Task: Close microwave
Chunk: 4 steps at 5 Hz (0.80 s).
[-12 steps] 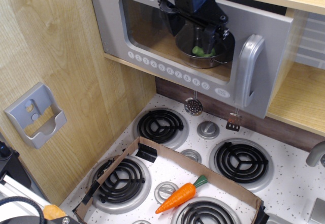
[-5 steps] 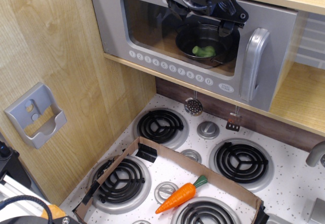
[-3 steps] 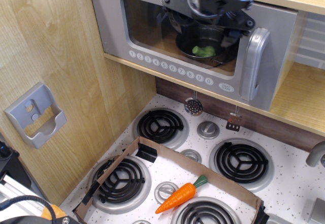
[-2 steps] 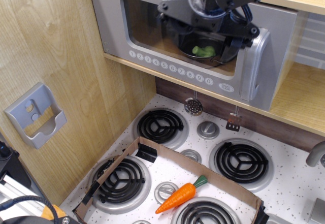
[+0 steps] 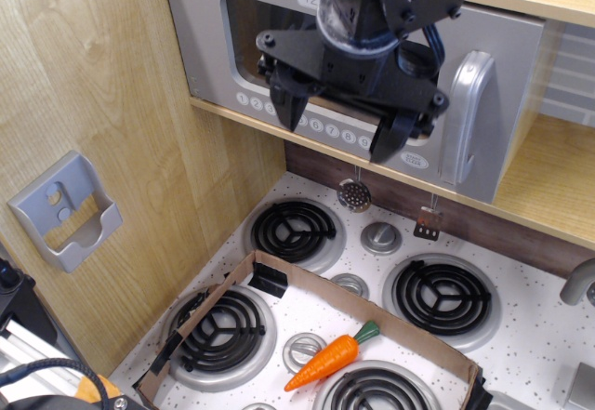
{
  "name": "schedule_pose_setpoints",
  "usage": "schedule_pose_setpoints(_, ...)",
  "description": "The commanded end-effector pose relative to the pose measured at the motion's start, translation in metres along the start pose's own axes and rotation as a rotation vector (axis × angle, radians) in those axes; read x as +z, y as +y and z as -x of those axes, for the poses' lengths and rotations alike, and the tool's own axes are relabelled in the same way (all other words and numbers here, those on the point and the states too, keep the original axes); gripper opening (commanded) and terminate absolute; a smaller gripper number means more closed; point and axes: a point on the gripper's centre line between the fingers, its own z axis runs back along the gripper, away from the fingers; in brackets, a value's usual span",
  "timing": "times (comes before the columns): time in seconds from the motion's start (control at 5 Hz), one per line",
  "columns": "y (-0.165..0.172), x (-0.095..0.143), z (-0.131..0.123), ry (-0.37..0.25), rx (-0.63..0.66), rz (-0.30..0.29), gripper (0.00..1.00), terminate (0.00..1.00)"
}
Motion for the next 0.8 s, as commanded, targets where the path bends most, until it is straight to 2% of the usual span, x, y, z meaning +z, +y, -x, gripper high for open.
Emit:
schedule_pose_setpoints(0.0,0.0023,0.0155,-0.0096,-0.029,0.006,0.011,1.0,0.0)
schedule_pose_setpoints(0.4,0.0023,0.0155,-0.0096,-0.029,0.006,0.011,1.0,0.0)
schedule_pose_setpoints(0.6,0.0023,0.0155,-0.0096,-0.029,0.006,0.011,1.0,1.0)
